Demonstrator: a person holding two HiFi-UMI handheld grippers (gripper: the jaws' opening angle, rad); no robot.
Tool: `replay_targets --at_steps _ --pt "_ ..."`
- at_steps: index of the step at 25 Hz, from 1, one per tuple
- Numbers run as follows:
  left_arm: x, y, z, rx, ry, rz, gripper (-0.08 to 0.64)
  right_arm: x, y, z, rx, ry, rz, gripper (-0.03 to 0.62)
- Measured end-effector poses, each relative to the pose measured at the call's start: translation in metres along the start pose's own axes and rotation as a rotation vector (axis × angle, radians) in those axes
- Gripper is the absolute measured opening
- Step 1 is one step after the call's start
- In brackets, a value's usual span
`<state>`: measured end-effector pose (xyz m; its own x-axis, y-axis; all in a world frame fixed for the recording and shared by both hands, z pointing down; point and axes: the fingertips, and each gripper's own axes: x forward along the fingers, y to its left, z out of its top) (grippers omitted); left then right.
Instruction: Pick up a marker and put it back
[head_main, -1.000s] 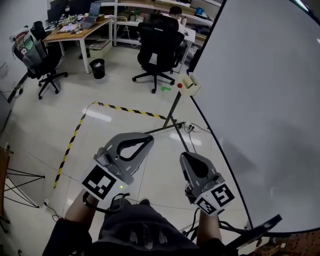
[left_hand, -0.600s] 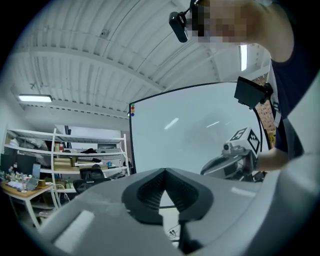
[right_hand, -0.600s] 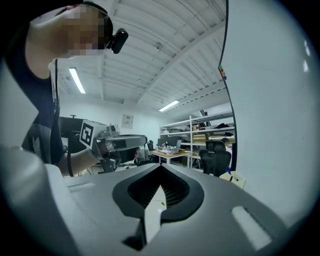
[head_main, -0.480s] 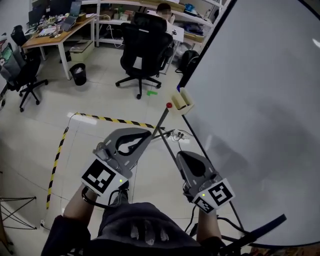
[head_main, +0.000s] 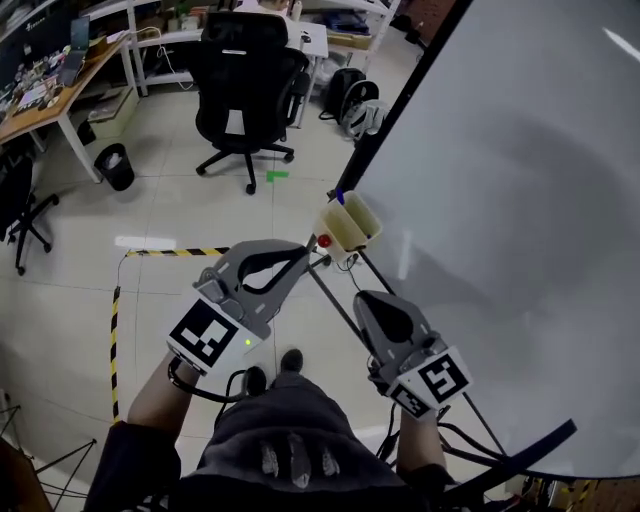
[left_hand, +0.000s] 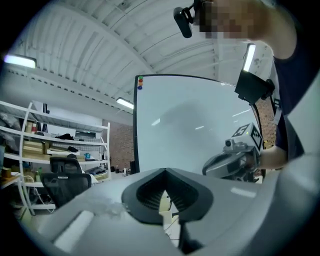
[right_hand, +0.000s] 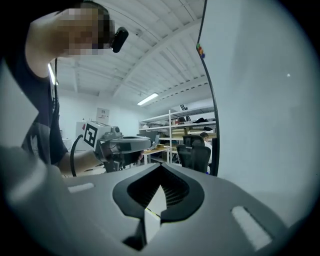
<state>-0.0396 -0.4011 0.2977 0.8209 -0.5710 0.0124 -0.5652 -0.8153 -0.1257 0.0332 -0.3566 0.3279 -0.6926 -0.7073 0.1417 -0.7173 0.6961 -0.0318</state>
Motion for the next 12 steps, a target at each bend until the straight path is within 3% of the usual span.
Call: replay_targets --at_steps 12 --pt "0.118 0.075 -0.071 0.018 0.107 -0.015 0.006 0.069 -0.081 -0.008 0.035 0.031 0.085 0.0"
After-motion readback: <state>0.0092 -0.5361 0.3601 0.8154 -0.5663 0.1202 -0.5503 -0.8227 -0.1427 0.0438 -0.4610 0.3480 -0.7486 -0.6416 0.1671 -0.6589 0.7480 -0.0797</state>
